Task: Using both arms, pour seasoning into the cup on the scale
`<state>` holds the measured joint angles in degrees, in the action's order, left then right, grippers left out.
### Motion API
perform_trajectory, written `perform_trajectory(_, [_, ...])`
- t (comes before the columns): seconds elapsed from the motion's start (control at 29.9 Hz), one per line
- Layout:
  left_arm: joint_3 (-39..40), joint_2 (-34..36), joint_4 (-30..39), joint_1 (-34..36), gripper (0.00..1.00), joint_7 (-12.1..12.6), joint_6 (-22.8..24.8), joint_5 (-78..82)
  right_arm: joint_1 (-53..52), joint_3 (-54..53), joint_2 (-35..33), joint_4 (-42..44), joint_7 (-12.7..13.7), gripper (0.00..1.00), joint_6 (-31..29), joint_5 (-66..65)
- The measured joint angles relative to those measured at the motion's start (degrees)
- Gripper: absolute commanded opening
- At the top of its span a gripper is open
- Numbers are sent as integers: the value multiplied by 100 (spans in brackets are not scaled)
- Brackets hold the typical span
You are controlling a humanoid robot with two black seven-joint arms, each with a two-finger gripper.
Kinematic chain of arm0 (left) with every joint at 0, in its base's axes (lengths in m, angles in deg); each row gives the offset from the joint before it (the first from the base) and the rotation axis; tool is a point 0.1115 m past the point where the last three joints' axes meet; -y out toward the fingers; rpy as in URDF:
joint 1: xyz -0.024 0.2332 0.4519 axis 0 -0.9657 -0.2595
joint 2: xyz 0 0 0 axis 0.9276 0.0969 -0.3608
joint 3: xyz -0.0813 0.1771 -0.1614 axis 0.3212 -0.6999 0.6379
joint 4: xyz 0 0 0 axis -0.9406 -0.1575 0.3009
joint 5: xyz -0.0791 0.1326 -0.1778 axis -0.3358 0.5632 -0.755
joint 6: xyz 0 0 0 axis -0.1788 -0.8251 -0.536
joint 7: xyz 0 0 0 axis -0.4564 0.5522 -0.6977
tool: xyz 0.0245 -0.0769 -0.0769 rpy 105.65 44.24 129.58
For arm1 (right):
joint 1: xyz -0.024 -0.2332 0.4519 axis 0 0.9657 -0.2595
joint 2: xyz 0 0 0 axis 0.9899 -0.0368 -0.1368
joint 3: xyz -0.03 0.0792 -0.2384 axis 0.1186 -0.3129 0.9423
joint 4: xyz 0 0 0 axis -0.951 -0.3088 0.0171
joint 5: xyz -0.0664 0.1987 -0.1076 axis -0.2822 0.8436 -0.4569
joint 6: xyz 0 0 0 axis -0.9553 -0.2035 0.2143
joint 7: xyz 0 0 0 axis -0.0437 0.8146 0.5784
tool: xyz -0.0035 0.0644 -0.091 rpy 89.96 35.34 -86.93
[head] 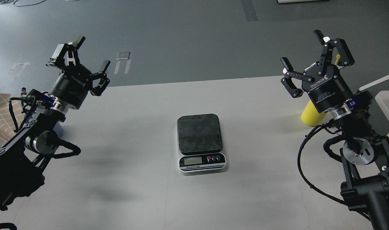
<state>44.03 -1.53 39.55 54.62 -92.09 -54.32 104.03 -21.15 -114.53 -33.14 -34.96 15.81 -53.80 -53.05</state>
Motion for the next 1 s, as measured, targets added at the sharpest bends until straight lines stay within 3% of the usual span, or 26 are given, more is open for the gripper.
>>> perform_trajectory(1.0, [44,-52,-73,-10,98,0,0,-2,-49,26,0,-7,0,100,0,-30])
